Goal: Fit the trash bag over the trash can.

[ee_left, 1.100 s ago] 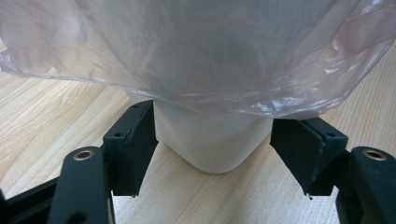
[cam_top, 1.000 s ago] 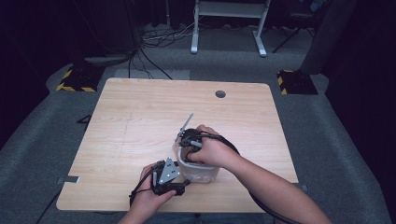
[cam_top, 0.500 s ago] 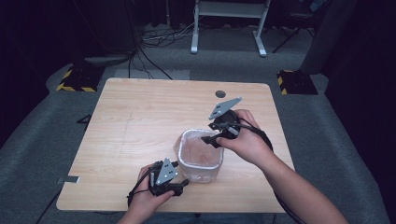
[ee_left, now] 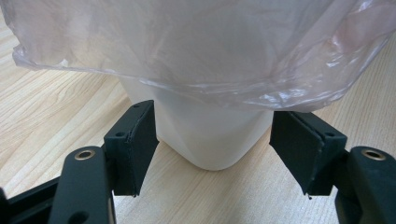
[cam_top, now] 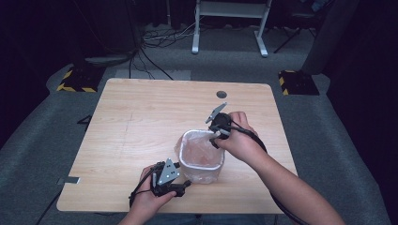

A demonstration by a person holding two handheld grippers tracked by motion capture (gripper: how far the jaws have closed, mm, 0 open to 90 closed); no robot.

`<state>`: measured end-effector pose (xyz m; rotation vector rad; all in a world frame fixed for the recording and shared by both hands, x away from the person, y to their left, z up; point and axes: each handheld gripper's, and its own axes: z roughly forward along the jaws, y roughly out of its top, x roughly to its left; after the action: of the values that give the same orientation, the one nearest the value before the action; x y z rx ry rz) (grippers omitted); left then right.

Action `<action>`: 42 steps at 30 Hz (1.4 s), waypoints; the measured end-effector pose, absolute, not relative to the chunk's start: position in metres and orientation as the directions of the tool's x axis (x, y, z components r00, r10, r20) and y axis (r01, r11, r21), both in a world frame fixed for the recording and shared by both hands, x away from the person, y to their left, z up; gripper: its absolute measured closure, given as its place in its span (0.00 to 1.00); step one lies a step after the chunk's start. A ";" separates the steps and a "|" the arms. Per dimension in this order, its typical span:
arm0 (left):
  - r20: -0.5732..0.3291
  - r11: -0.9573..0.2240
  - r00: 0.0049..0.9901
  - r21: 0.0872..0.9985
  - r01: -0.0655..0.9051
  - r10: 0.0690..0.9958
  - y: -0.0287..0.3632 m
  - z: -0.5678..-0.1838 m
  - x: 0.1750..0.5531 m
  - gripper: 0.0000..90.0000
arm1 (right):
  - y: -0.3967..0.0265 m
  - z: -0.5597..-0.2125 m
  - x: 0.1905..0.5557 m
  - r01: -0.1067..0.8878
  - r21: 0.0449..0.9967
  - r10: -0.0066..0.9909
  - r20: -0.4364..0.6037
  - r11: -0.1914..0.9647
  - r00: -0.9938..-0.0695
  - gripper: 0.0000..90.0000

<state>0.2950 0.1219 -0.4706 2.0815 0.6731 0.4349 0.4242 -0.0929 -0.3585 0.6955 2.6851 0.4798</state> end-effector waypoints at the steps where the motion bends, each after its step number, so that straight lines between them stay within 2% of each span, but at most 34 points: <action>1: 0.054 -0.466 0.792 0.832 0.301 0.608 0.122 -0.471 0.295 0.35 | -0.092 -0.361 0.426 0.415 0.379 0.517 -0.222 0.827 -0.827 0.41; 4: 0.055 -0.470 0.794 0.830 0.300 0.606 0.121 -0.471 0.295 0.35 | -0.091 -0.366 0.430 0.444 0.340 0.525 -0.201 0.829 -0.827 0.42; 8: 0.054 -0.467 0.793 0.831 0.301 0.607 0.122 -0.471 0.294 0.35 | -0.095 -0.364 0.426 0.419 0.407 0.523 -0.186 0.812 -0.832 0.38; 10: 0.058 -0.468 0.790 0.831 0.300 0.610 0.123 -0.471 0.295 0.35 | -0.103 -0.353 0.417 0.396 0.518 0.527 -0.129 0.758 -0.840 0.36; 11: 0.060 -0.468 0.789 0.831 0.300 0.612 0.125 -0.472 0.295 0.34 | -0.114 -0.342 0.407 0.348 0.631 0.520 -0.104 0.693 -0.848 0.30; 12: 0.060 -0.471 0.789 0.829 0.302 0.611 0.126 -0.472 0.295 0.34 | -0.123 -0.336 0.400 0.320 0.695 0.526 -0.098 0.644 -0.845 0.30; 13: 0.060 -0.471 0.789 0.829 0.302 0.611 0.126 -0.472 0.295 0.34 | -0.123 -0.336 0.400 0.320 0.695 0.526 -0.098 0.644 -0.845 0.30; 15: 0.059 -0.473 0.789 0.827 0.304 0.611 0.127 -0.474 0.294 0.34 | -0.143 -0.328 0.385 0.291 0.778 0.558 -0.091 0.557 -0.825 0.27; 16: 0.060 -0.473 0.788 0.826 0.305 0.613 0.128 -0.474 0.294 0.33 | -0.165 -0.328 0.370 0.268 0.839 0.588 -0.074 0.473 -0.805 0.26; 20: 0.061 -0.475 0.786 0.824 0.309 0.616 0.130 -0.475 0.296 0.33 | -0.194 -0.341 0.347 0.270 0.877 0.615 -0.036 0.397 -0.787 0.24; 22: 0.062 -0.476 0.784 0.823 0.310 0.618 0.130 -0.476 0.296 0.33 | -0.213 -0.369 0.327 0.289 0.893 0.638 0.003 0.345 -0.770 0.21; 24: 0.063 -0.478 0.785 0.822 0.309 0.616 0.130 -0.476 0.296 0.33 | -0.215 -0.381 0.323 0.302 0.892 0.635 0.024 0.335 -0.772 0.19; 25: 0.063 -0.478 0.784 0.822 0.310 0.618 0.129 -0.477 0.296 0.32 | -0.211 -0.407 0.315 0.329 0.877 0.613 0.051 0.350 -0.788 0.18; 26: 0.061 -0.479 0.785 0.820 0.313 0.616 0.128 -0.478 0.296 0.32 | -0.211 -0.407 0.315 0.329 0.877 0.613 0.051 0.350 -0.788 0.18; 27: 0.060 -0.478 0.785 0.820 0.314 0.617 0.127 -0.479 0.296 0.32 | -0.200 -0.432 0.311 0.342 0.862 0.581 0.070 0.374 -0.811 0.18; 29: 0.064 -0.482 0.784 0.818 0.313 0.618 0.126 -0.479 0.297 0.32 | -0.193 -0.443 0.311 0.347 0.855 0.563 0.080 0.384 -0.822 0.19; 30: 0.063 -0.484 0.786 0.817 0.313 0.615 0.124 -0.480 0.298 0.33 | -0.179 -0.459 0.311 0.333 0.853 0.539 0.074 0.401 -0.839 0.23; 35: 0.065 -0.491 0.794 0.816 0.306 0.604 0.123 -0.482 0.304 0.35 | -0.157 -0.478 0.316 0.280 0.849 0.527 0.003 0.447 -0.850 0.32; 37: 0.073 -0.492 0.787 0.814 0.308 0.612 0.124 -0.485 0.307 0.41 | -0.151 -0.482 0.323 0.283 0.845 0.529 -0.001 0.454 -0.848 0.30; 39: 0.065 -0.486 0.778 0.812 0.322 0.624 0.125 -0.487 0.313 0.41 | -0.145 -0.488 0.335 0.296 0.844 0.536 0.012 0.447 -0.844 0.36; 42: 0.054 -0.462 0.759 0.820 0.338 0.649 0.129 -0.490 0.329 0.41 | -0.140 -0.493 0.350 0.312 0.844 0.550 0.025 0.436 -0.835 0.39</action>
<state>0.3286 0.1288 -0.4898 2.0875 0.7382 0.4569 0.3495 -0.1397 -0.4926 0.7488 2.4367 1.3505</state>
